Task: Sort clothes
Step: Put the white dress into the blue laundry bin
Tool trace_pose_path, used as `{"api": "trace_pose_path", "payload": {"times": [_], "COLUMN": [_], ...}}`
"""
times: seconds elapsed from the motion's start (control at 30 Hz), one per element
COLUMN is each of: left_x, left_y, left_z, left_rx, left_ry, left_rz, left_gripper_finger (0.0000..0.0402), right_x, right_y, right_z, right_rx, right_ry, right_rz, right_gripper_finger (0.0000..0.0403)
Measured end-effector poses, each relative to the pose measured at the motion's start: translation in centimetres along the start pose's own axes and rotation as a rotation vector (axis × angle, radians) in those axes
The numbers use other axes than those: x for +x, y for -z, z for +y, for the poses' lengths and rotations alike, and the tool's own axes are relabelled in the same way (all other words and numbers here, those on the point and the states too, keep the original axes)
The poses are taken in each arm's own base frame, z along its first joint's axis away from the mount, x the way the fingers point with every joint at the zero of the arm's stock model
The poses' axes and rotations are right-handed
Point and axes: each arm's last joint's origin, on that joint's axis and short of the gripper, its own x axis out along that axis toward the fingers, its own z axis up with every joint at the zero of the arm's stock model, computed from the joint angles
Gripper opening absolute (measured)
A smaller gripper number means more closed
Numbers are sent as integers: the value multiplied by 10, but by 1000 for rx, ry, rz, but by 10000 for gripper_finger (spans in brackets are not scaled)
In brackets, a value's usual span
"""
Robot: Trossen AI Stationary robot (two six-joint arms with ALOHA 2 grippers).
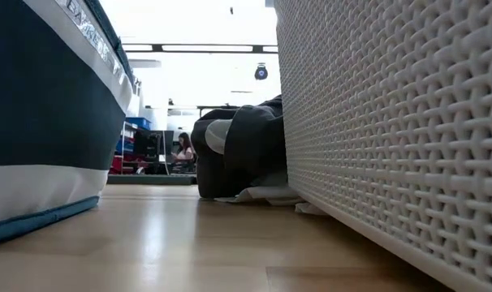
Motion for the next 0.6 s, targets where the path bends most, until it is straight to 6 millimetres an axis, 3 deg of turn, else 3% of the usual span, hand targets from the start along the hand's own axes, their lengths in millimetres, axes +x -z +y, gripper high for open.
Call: {"api": "trace_pose_path", "payload": {"times": [0.43, 0.6], "left_x": [15, 52], "left_y": [59, 76], "left_z": [13, 2], "left_rx": [-435, -401], "left_ry": [-372, -256], "left_rz": [608, 723], "left_gripper_finger": [4, 4], "right_x": [0, 0], "right_y": [0, 0], "right_z": [0, 0], "right_rx": [0, 0], "right_ry": [0, 0], "right_rz": [0, 0], "right_gripper_finger": [0, 0]}}
